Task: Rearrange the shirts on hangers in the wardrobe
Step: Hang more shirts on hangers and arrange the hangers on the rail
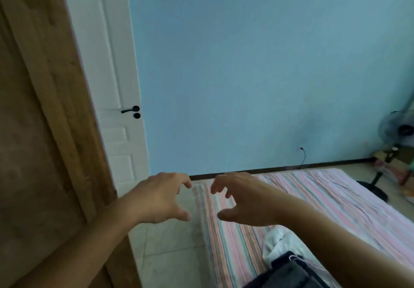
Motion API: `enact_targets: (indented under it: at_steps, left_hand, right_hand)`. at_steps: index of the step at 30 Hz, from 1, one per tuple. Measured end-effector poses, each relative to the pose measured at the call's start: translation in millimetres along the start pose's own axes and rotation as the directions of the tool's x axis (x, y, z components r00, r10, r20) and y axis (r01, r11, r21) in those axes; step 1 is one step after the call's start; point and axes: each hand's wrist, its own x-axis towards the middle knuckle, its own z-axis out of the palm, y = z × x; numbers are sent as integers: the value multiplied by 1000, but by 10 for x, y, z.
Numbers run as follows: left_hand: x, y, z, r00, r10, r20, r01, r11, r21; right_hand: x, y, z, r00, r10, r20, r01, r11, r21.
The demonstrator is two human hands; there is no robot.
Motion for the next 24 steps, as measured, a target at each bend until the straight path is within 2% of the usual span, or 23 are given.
enact_targets:
  at_steps: [6, 12, 18, 24]
  left_hand:
    - [546, 471, 127, 969, 237, 70, -239, 971, 17]
    - [783, 823, 426, 905, 421, 68, -416, 906, -78]
    - [936, 1174, 833, 852, 519, 70, -506, 850, -149]
    - [1197, 1697, 1313, 823, 559, 98, -540, 824, -171]
  right_hand:
    - [-512, 276, -3, 964, 249, -99, -241, 967, 80]
    - [-1032, 411, 154, 852, 496, -168, -478, 868, 137]
    - [-1559, 575, 354, 702, 681, -206, -661, 732, 168]
    - [-2032, 1002, 490, 592, 768, -245, -763, 631, 136]
